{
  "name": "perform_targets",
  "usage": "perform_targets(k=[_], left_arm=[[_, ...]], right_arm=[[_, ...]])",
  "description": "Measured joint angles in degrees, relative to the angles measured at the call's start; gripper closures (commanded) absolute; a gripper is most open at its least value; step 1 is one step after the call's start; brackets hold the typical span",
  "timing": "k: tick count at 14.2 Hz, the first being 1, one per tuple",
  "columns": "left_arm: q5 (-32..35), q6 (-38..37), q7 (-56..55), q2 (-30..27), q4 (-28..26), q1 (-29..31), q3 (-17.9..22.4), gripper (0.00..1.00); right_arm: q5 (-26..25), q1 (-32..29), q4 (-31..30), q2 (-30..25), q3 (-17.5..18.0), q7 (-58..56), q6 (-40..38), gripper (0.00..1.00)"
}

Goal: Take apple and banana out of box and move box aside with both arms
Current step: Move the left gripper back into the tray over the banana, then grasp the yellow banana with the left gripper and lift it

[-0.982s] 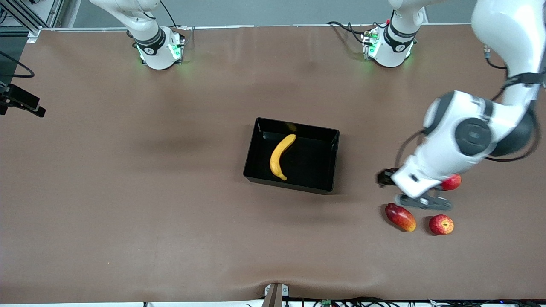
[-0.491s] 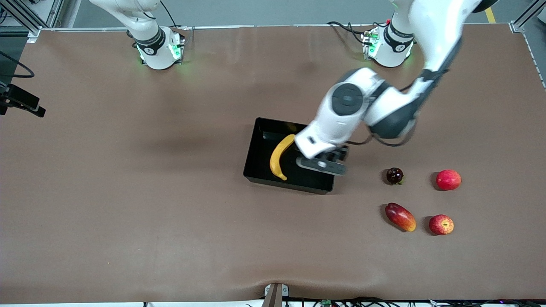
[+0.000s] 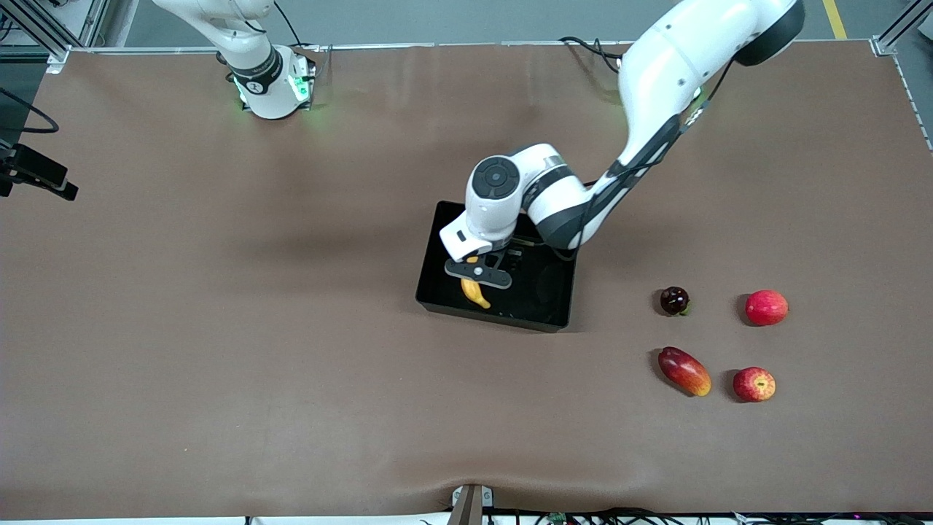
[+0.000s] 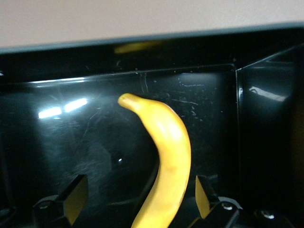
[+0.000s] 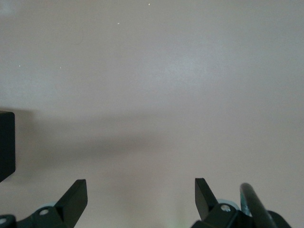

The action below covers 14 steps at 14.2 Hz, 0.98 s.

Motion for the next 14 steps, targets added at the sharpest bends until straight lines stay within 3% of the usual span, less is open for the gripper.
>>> perform_targets(k=[7, 12, 13, 14], left_arm=[[0.38, 8.37, -4.38, 4.31, 0.08, -1.45, 1.49, 0.01], [0.38, 8.42, -5.00, 5.50, 0.07, -1.65, 1.51, 0.81], [0.38, 8.42, -5.12, 5.68, 0.07, -1.65, 1.55, 0.94], [0.39, 8.42, -5.38, 5.81, 0.07, -1.65, 1.61, 1.00]], right_arm=[[0.09, 0.00, -0.01, 0.33, 0.00, 0.00, -0.08, 0.00], [0.28, -0.07, -0.07, 3.59, -0.01, 0.01, -0.11, 0.00], [0.28, -0.17, -0.05, 4.22, -0.02, 0.01, 0.41, 0.00], [0.27, -0.20, -0.06, 4.97, 0.02, -0.02, 0.96, 0.00]])
